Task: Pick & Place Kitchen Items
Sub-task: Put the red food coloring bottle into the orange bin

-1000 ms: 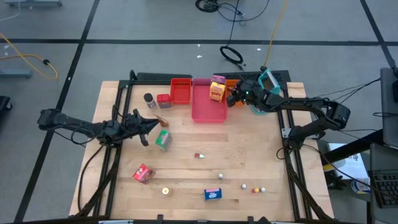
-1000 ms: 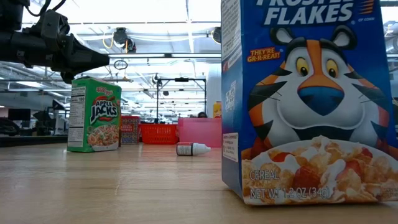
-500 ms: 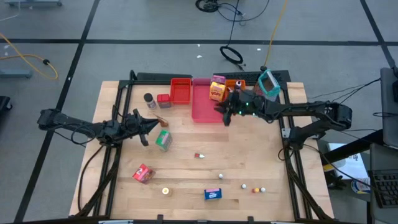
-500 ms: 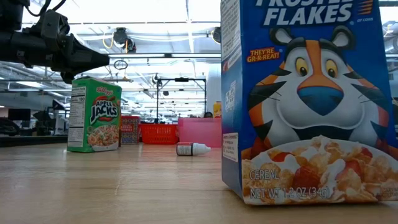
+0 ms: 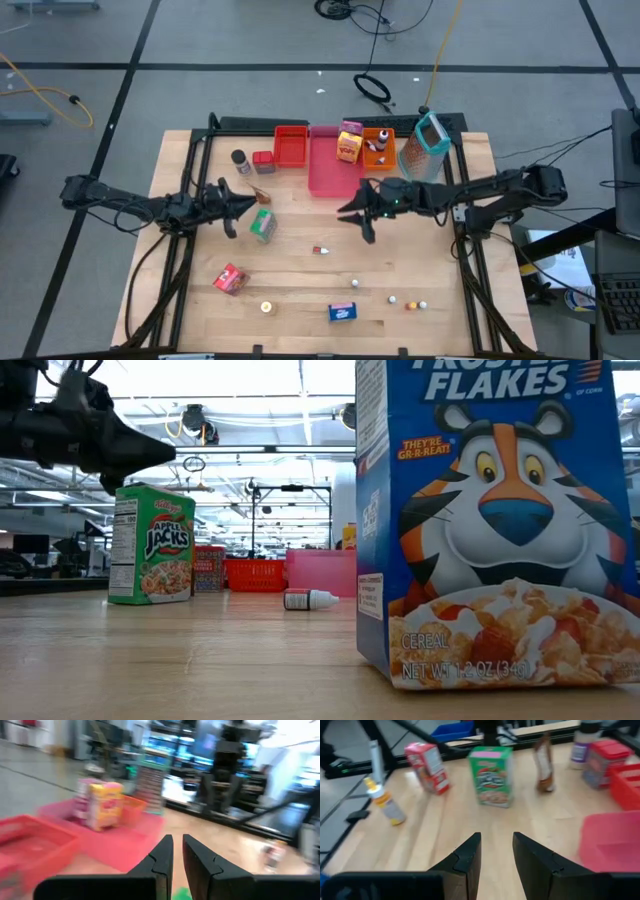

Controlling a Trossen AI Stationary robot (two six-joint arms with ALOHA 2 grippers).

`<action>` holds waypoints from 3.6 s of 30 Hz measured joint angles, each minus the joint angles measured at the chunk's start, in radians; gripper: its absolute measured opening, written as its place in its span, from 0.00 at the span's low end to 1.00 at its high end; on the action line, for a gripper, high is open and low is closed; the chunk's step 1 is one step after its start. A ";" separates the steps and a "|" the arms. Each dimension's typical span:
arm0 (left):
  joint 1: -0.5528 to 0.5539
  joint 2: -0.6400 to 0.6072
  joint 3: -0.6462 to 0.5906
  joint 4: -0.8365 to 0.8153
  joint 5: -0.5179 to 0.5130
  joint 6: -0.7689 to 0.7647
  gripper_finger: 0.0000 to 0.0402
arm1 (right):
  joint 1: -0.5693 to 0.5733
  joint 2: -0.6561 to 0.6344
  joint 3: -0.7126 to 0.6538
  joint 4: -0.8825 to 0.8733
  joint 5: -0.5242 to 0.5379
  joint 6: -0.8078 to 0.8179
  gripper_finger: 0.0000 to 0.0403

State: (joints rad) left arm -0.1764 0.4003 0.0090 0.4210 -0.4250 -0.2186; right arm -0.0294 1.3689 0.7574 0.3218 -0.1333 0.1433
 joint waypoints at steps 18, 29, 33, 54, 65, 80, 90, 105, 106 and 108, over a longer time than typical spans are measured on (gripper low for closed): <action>-0.075 0.339 0.167 0.024 0.189 0.072 0.11 | 0.117 0.000 -0.001 -0.029 0.006 0.013 0.26; -0.127 0.733 0.403 0.075 0.193 0.182 0.39 | 0.131 0.000 -0.001 -0.042 0.001 0.017 0.26; -0.127 0.863 0.459 0.073 0.193 0.177 0.49 | 0.132 0.000 -0.001 -0.043 0.001 0.024 0.26; -0.091 1.246 0.614 0.079 0.210 0.081 0.56 | 0.143 0.000 -0.001 -0.043 0.000 0.017 0.26; -0.086 1.363 0.652 0.079 0.216 0.074 0.56 | 0.143 0.000 -0.001 -0.043 0.001 0.005 0.26; -0.069 1.392 0.652 0.087 0.212 0.056 0.56 | 0.143 0.000 -0.001 -0.042 0.001 0.005 0.26; -0.053 1.503 0.709 0.123 0.243 0.063 0.56 | 0.143 0.000 -0.001 -0.043 0.001 0.005 0.26; -0.051 1.506 0.713 0.081 0.248 0.064 0.29 | 0.143 0.000 -0.005 -0.035 0.001 0.001 0.26; -0.051 1.506 0.713 0.082 0.248 0.064 0.26 | 0.143 0.000 -0.005 -0.035 0.001 0.001 0.26; -0.051 1.506 0.712 0.087 0.246 0.067 0.19 | 0.143 0.000 -0.005 -0.035 0.001 0.001 0.26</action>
State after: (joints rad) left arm -0.2271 1.9068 0.7212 0.5076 -0.1794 -0.1520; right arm 0.1135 1.3693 0.7525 0.2870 -0.1324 0.1444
